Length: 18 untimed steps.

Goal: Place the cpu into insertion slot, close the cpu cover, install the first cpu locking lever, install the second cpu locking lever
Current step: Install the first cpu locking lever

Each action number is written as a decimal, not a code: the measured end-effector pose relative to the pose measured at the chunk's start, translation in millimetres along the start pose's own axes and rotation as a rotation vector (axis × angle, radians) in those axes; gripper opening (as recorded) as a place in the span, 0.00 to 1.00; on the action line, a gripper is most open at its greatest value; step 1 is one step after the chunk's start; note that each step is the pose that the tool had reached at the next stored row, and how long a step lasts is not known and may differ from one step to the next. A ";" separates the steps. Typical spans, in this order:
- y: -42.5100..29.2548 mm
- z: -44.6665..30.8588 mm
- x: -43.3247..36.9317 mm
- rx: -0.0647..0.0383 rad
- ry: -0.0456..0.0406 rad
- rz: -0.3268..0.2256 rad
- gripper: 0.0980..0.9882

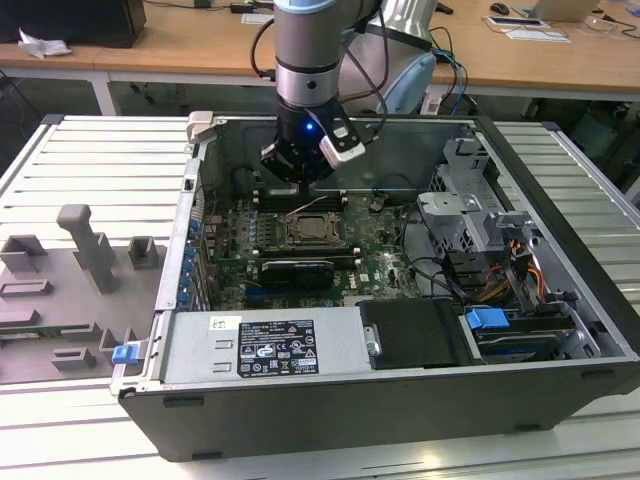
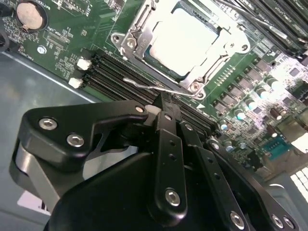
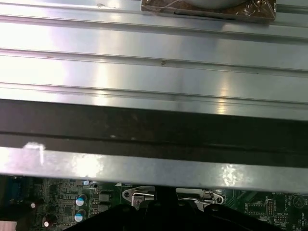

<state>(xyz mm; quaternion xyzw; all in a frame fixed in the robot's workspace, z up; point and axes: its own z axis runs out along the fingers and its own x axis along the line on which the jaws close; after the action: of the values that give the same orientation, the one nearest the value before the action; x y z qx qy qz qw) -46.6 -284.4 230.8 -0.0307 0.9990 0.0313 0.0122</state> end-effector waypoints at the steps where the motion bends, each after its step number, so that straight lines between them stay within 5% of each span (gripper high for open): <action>1: -0.1 0.5 -1.0 0.000 0.0000 0.000 0.01; 18: 0.5 5.4 -16.1 0.000 -0.0002 0.000 0.01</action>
<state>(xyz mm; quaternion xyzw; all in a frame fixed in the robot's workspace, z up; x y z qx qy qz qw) -30.4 -282.6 225.9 -0.0308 0.9990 0.0314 0.0124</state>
